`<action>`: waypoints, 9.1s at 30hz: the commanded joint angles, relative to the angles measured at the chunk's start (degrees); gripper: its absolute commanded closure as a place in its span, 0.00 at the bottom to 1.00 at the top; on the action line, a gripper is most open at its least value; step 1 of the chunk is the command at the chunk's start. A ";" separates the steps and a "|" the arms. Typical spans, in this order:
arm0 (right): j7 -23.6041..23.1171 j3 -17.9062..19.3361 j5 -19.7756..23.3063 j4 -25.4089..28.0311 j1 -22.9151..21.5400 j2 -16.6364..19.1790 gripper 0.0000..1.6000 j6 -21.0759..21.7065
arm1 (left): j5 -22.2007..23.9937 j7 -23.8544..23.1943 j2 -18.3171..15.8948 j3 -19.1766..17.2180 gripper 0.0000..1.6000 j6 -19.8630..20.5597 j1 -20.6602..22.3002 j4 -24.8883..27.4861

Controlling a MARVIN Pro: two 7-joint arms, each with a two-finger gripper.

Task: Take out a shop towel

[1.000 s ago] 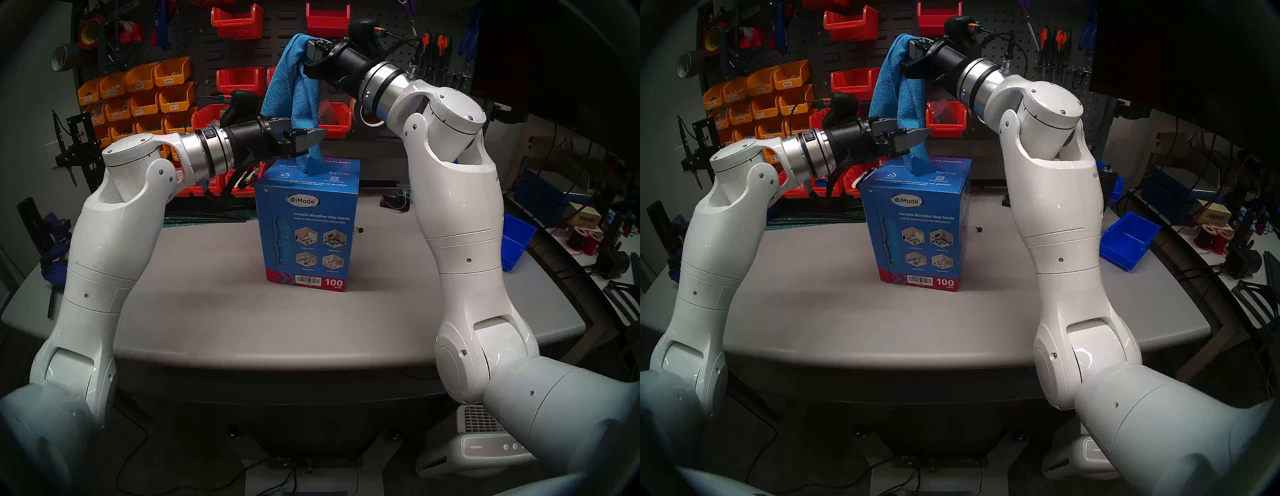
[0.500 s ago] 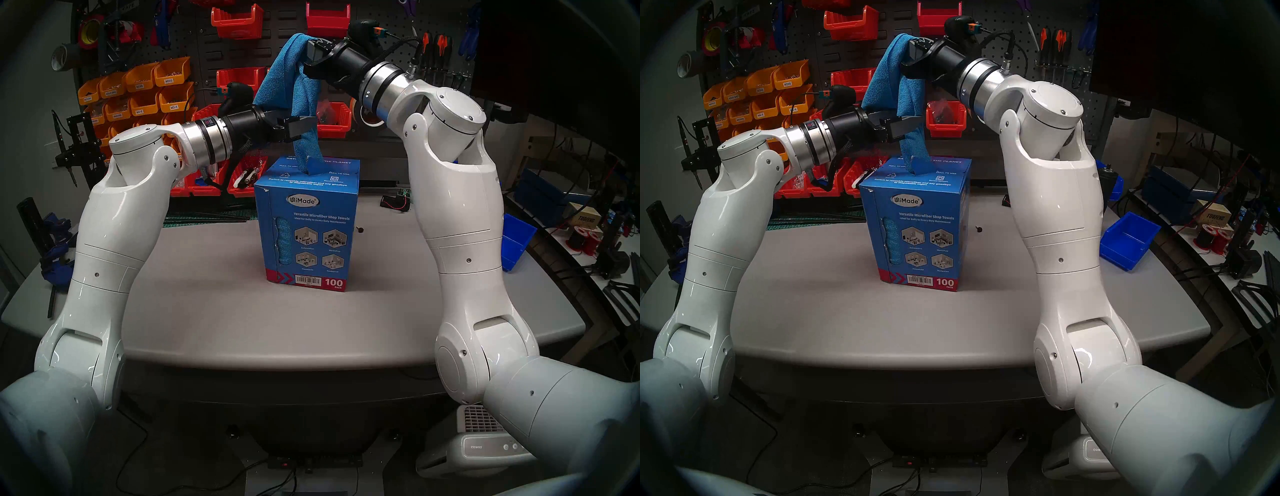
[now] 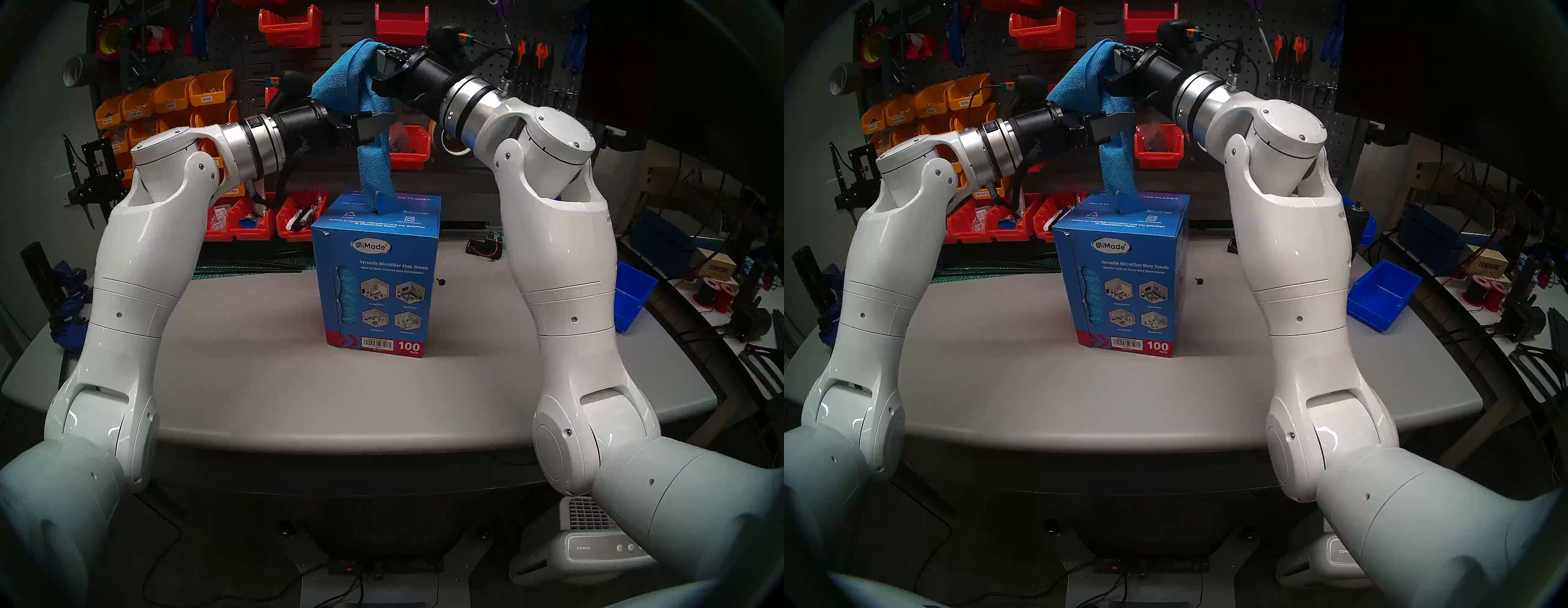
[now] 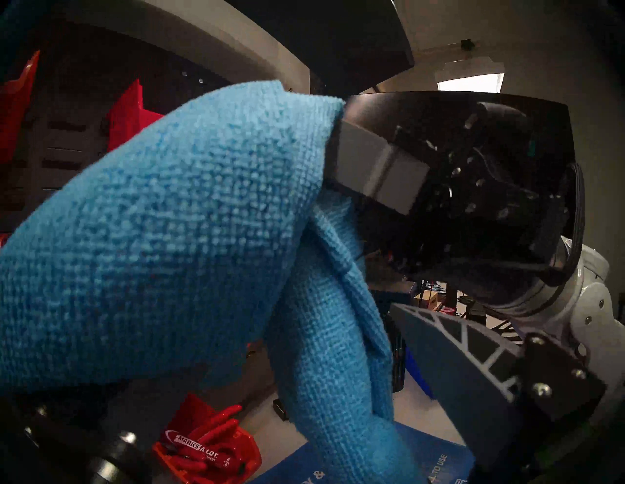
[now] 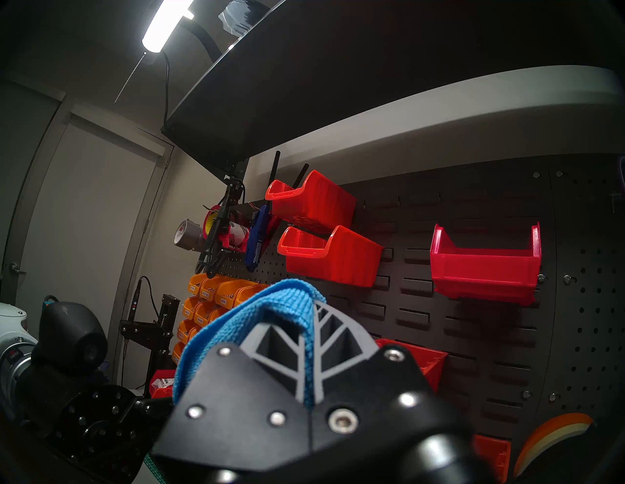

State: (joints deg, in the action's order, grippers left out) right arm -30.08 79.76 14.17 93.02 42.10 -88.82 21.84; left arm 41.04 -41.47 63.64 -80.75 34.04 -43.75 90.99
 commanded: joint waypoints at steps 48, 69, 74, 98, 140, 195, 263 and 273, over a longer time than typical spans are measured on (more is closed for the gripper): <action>-0.98 0.65 -0.88 1.49 -1.73 -0.60 1.00 -0.54 | 7.54 -0.34 0.70 -12.18 1.00 6.52 -13.01 15.64; -1.83 1.30 -1.90 1.50 -1.58 -1.34 1.00 -0.41 | 6.79 2.34 2.59 -9.67 1.00 8.21 -8.57 12.58; -1.95 1.45 -2.15 1.51 -1.54 -1.52 1.00 -0.38 | 6.31 2.95 3.07 -8.52 1.00 8.03 -6.75 10.82; -2.24 1.96 -2.99 1.57 -1.41 -2.17 1.00 -0.29 | 5.90 2.31 3.65 -6.36 1.00 6.46 -3.50 7.14; -2.33 2.10 -3.15 1.57 -1.39 -2.35 1.00 -0.26 | 5.41 1.79 3.87 -6.52 1.00 6.48 -3.41 6.97; -3.97 4.56 -10.40 -5.31 -12.78 -1.05 1.00 -1.84 | 5.45 2.69 4.16 -6.55 1.00 5.94 -3.55 7.05; -8.50 8.71 -18.58 -19.30 -24.45 -1.22 1.00 -8.74 | 6.21 2.54 3.28 -6.02 1.00 6.35 -3.35 7.04; -7.85 8.98 -20.07 -21.92 -28.52 -0.53 1.00 -9.90 | 6.11 2.29 3.26 -6.04 1.00 6.33 -3.39 7.00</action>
State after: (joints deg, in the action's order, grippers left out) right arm -38.89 88.28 -5.27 71.44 19.86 -89.86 13.41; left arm 46.84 -38.97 66.64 -86.22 40.90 -48.65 97.18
